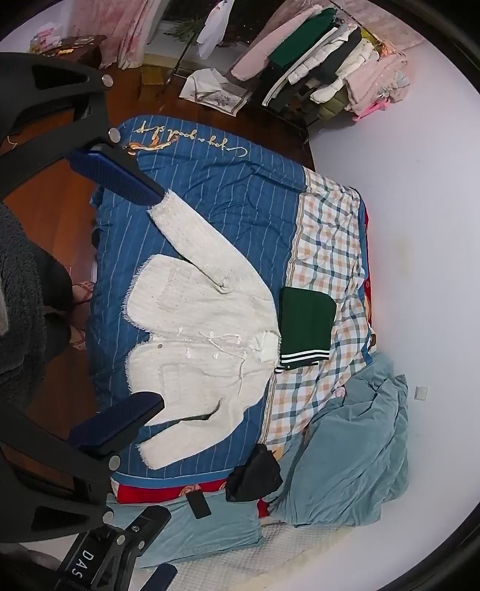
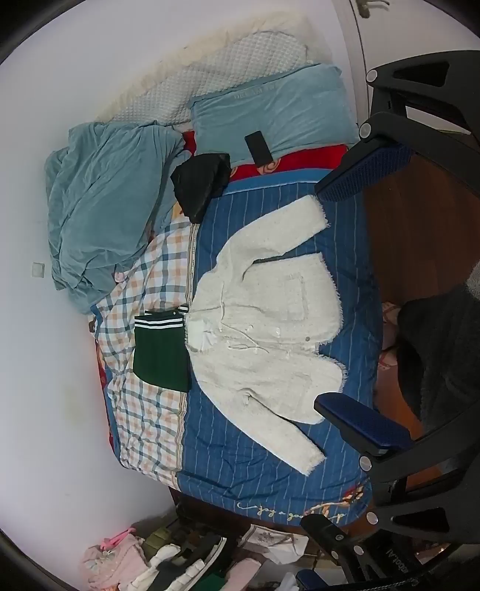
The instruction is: Fold large clothes
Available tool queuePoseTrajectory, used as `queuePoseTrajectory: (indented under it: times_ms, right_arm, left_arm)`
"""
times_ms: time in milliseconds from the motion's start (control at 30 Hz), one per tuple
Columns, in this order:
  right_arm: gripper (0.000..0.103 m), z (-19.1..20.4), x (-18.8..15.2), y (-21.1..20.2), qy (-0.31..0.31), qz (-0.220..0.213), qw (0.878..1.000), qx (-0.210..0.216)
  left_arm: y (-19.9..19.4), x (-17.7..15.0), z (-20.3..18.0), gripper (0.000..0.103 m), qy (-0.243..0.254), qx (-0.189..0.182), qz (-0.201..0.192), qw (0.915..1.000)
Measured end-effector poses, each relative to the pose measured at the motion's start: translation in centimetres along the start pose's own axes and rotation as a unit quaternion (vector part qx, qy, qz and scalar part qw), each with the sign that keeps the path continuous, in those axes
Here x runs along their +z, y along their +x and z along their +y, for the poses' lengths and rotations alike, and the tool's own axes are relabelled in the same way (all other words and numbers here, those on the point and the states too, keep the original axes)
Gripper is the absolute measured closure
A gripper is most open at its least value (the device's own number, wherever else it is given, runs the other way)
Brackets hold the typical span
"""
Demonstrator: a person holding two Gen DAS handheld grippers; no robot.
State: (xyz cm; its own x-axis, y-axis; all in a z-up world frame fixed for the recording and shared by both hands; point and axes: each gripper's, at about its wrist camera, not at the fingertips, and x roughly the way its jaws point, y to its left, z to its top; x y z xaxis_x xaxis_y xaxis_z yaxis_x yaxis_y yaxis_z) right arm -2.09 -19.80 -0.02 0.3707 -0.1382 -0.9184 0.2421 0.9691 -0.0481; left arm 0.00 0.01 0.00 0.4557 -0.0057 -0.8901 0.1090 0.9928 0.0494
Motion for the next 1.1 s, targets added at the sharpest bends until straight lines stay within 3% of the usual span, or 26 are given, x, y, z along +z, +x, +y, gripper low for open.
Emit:
queuePoseTrajectory:
  times_ms: [1100]
  right_arm:
    - [0.0,0.3,0.3,-0.3,-0.002,-0.005,1.0,-0.001]
  left_arm:
    - [-0.6,1.2,0.6,0.0,-0.005,-0.003,-0.009,0.9999]
